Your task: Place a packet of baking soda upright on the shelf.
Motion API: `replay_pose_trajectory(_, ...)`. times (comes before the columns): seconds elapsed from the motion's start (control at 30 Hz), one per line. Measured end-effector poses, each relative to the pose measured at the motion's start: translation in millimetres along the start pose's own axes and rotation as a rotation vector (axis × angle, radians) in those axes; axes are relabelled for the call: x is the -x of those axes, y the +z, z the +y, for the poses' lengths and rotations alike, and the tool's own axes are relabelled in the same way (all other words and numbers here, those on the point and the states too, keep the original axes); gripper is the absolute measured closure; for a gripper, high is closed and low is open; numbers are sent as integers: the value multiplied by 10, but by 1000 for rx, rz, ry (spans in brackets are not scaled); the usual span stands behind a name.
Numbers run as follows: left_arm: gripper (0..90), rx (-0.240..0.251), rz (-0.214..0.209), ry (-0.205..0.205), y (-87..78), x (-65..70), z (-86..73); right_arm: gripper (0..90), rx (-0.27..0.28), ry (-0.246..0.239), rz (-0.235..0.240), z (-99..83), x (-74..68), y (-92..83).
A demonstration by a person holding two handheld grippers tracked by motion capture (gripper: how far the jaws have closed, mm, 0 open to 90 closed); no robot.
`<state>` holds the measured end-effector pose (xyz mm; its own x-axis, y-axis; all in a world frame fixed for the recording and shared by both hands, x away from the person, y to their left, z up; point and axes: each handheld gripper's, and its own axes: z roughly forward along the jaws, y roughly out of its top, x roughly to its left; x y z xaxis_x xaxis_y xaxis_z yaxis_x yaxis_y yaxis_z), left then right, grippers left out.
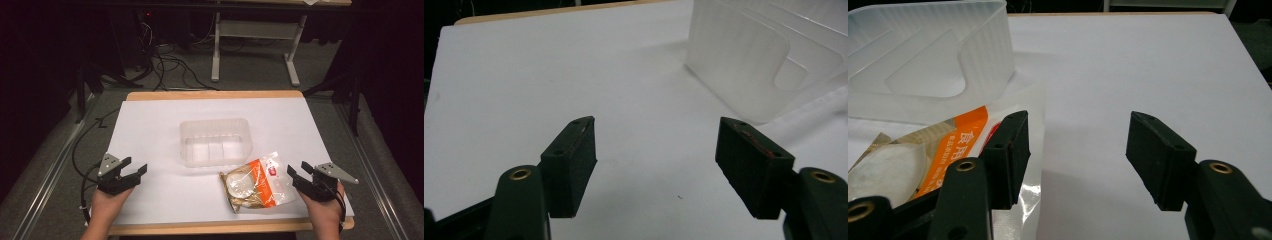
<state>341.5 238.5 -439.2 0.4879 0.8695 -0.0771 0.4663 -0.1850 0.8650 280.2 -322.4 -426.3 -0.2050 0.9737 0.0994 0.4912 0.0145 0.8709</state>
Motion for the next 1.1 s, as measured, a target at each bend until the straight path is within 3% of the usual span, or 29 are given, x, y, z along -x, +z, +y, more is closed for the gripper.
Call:
replay_pose_trajectory(0.23, 324, 13, -13, 6, -15, 24, 9, 381, -13, -14, 43, -7, -70, 8)
replay_pose_trajectory(0.5, 292, 12, -23, 37, 9, 115, 19, 291, -96, -26, 94, -46, -150, 132)
replay_pose_trajectory(0.8, 236, 13, -40, 83, 43, 229, 28, 229, -168, 13, 138, -82, -164, 224)
replay_pose_trajectory(0.93, 239, 4, -41, 92, 49, 236, 23, 226, -200, 30, 156, -102, -146, 255)
replay_pose_trajectory(1.1, 241, -5, -39, 96, 60, 237, 18, 316, -206, 32, 210, -108, -172, 252)
